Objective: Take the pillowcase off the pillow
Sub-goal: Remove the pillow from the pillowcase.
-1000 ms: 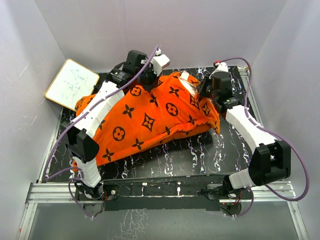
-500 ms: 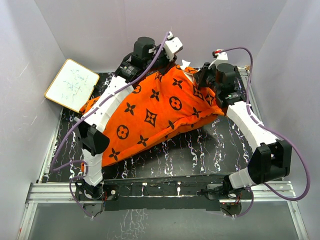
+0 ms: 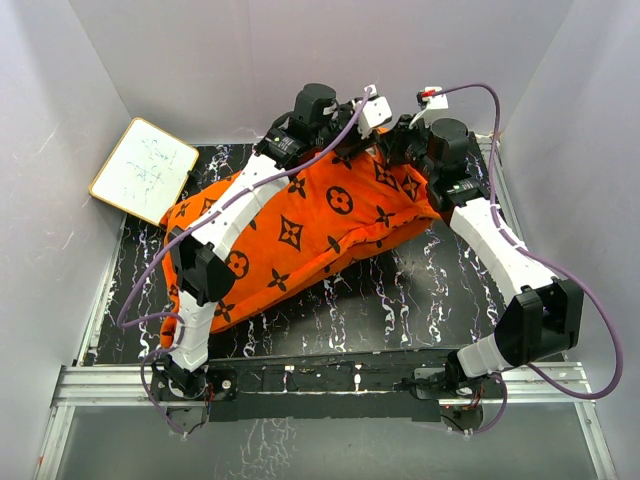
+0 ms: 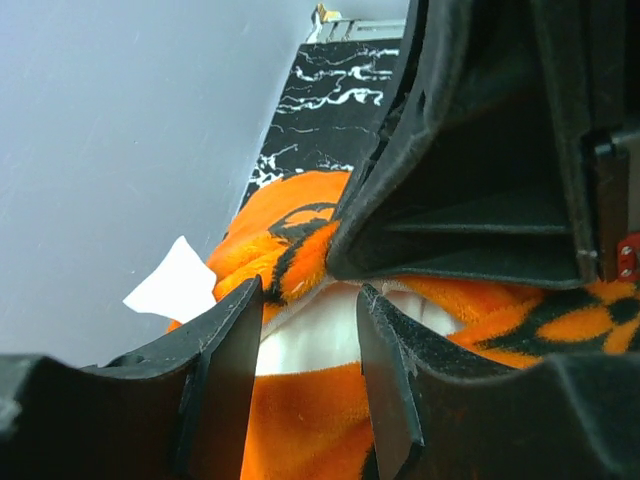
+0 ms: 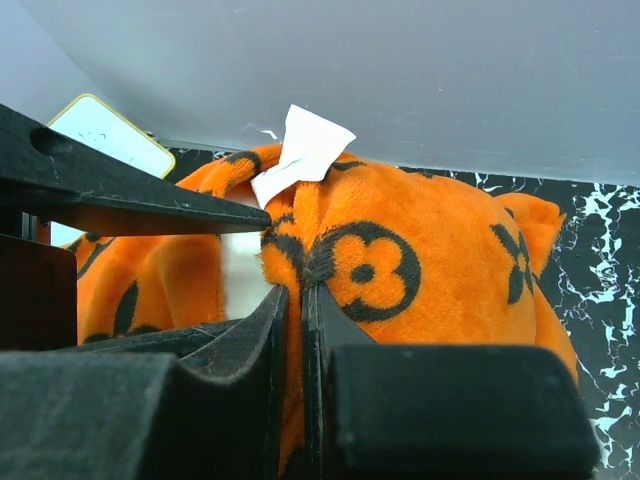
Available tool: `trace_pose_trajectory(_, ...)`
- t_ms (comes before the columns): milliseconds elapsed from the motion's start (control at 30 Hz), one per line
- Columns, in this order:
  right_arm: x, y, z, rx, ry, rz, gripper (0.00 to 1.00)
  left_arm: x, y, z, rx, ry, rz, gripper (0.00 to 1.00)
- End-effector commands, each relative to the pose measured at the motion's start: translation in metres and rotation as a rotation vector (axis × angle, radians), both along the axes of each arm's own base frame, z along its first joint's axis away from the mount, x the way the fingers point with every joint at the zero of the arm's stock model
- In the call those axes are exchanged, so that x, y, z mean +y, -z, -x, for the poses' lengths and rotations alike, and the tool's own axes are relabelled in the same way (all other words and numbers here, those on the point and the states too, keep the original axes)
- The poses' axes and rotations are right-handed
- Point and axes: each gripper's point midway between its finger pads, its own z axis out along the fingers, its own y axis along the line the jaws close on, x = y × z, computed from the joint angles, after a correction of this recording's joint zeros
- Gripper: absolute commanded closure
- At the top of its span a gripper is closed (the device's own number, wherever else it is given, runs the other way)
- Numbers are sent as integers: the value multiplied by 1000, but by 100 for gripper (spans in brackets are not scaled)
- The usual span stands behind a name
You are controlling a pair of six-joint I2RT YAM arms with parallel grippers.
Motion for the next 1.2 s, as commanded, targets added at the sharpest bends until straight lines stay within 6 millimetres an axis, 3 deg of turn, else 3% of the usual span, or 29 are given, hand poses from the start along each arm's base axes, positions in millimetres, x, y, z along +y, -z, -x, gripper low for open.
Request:
trace_pose_trajectory(0,-12,-166,31,-469,9,-121,92,6,-11,8,-64,42,-42,58)
trace_pose_trajectory(200,-9,-188,45,-508,-27,-139,92,17,-1,-2,-94,19,-90,57)
trace_pose_trajectory(333,-2,-198,57,-523,-85,-156,92,16,18,-11,-149,44,-172,54)
trace_pose_trajectory(400,3,-200,62,-519,-118,-152,92,14,7,-22,-193,12,-136,54)
trace_pose_trajectory(500,5,-199,71,-511,-146,-158,92,10,-28,-33,-269,-32,-12,55)
trace_pose_trajectory(633,10,-191,78,-492,-186,-188,92,5,-70,-31,-401,-11,83,45)
trace_pose_trajectory(733,19,-191,83,-481,-242,-219,92,-3,-62,-21,-438,95,25,35)
trace_pose_trajectory(833,24,-196,91,-484,-293,-247,92,-7,-45,-19,-431,149,-38,33)
trace_pose_trajectory(900,28,-202,100,-490,-334,-267,92,-8,-36,-19,-424,168,-65,39)
trace_pose_trajectory(967,32,-209,108,-493,-379,-287,92,-10,-26,-20,-418,184,-91,56)
trace_pose_trajectory(1067,34,-219,120,-497,-440,-332,92,-9,-26,-23,-425,172,-97,84)
trace_pose_trajectory(1167,35,-229,130,-506,-495,-370,92,-7,-31,-26,-428,150,-87,93)
